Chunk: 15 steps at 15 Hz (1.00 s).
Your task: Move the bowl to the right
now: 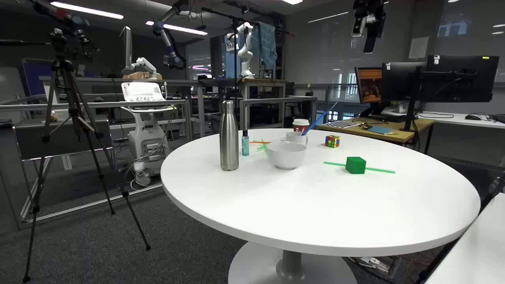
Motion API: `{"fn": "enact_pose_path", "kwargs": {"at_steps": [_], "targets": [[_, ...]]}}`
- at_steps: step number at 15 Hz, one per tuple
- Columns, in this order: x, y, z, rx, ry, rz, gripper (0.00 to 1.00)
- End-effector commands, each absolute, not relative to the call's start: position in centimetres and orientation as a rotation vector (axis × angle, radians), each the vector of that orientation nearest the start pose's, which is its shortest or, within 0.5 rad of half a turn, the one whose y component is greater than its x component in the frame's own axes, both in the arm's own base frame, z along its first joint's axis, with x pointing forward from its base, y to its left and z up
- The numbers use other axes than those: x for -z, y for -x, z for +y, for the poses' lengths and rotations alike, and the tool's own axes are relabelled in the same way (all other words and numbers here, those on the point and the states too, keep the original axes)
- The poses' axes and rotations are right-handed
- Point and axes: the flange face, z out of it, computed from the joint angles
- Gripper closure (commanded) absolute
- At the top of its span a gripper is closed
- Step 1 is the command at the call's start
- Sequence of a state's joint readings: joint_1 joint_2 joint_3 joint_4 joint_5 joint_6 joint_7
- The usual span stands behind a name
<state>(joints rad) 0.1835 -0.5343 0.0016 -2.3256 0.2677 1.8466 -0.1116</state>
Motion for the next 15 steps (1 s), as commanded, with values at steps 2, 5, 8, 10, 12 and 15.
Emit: {"fn": "enact_pose_path", "kwargs": {"at_steps": [2, 5, 8, 10, 12, 15], "targets": [[-54.5, -38.7, 9.4, 0.066, 2.861, -0.331, 0.0], [-54.5, -38.7, 9.4, 0.066, 2.861, -0.331, 0.0], [-54.5, -38.7, 9.4, 0.066, 2.861, -0.331, 0.0], [-54.5, -38.5, 9.1, 0.075, 2.874, -0.335, 0.0], [-54.1, -39.1, 9.2, 0.101, 2.858, -0.346, 0.0], [-53.2, -40.2, 9.4, 0.143, 2.85, -0.383, 0.0]]}}
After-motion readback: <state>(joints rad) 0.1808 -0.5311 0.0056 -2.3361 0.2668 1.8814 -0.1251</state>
